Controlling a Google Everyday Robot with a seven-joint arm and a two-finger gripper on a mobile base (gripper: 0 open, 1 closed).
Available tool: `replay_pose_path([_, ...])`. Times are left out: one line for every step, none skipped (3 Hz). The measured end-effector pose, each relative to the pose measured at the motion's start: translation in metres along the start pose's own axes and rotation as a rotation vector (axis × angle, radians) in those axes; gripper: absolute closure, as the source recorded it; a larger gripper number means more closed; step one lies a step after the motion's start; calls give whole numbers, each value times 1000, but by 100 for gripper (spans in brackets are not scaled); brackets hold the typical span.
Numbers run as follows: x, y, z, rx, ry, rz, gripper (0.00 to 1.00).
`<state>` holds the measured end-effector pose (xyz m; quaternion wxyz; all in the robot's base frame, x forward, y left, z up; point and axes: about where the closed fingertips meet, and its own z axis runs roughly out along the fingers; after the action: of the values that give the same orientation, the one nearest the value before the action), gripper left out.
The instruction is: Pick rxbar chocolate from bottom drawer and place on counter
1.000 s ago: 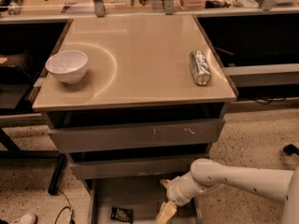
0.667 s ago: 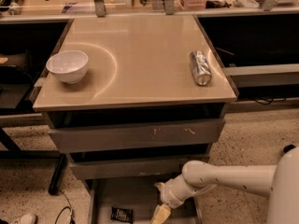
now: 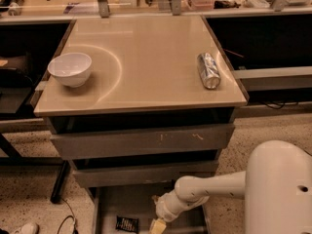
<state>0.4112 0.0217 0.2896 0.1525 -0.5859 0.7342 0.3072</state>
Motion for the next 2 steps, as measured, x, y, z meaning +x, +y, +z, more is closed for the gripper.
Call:
replay_pose_path([5,-8,30,-20,-36,43,0])
replay_pose_path([6,-9,35,-22,-40,51,0])
